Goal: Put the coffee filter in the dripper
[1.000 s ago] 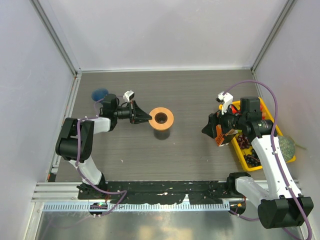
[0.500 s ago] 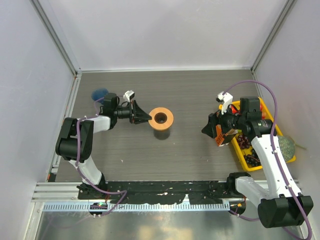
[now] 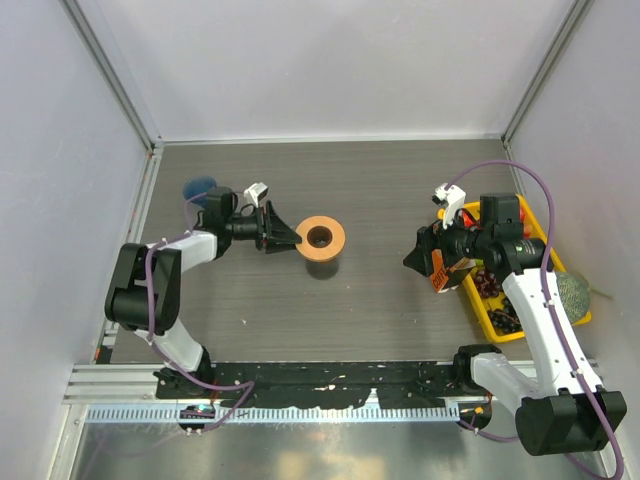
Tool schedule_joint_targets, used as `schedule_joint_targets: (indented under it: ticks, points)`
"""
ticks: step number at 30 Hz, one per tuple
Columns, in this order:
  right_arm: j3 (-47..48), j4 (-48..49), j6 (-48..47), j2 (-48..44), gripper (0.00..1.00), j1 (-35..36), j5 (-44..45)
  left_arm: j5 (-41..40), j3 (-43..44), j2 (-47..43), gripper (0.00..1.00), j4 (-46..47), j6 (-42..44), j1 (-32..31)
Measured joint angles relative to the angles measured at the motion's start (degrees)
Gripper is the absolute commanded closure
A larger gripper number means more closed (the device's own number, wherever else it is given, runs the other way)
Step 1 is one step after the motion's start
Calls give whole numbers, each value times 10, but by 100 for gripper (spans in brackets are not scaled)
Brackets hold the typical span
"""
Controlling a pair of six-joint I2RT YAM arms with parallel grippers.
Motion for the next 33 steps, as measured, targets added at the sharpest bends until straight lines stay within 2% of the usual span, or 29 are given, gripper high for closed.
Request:
schedule_joint_targets:
  ticks: [5, 8, 12, 18, 24, 27, 31, 33]
  points:
    - [0, 0, 0, 0, 4, 0, 0, -2, 0, -32, 46, -27, 30, 0]
    - [0, 0, 0, 0, 5, 0, 0, -5, 0, -54, 38, -47, 55, 0]
    - [0, 0, -3, 0, 5, 0, 0, -17, 0, -99, 37, -107, 113, 12]
    - [-1, 1, -10, -1, 4, 1, 1, -67, 5, -183, 42, -238, 267, 70]
    - [-7, 5, -16, -6, 4, 3, 4, -83, -9, -254, 47, -288, 361, 86]
    - [-20, 5, -22, -15, 5, 4, 8, -134, 46, -253, 42, -389, 454, 108]
    - [-35, 6, -30, -24, 5, 4, 18, -200, 115, -248, 39, -458, 527, 156]
    - [-40, 9, -30, -25, 4, 4, 20, -227, 155, -236, 36, -480, 544, 200]
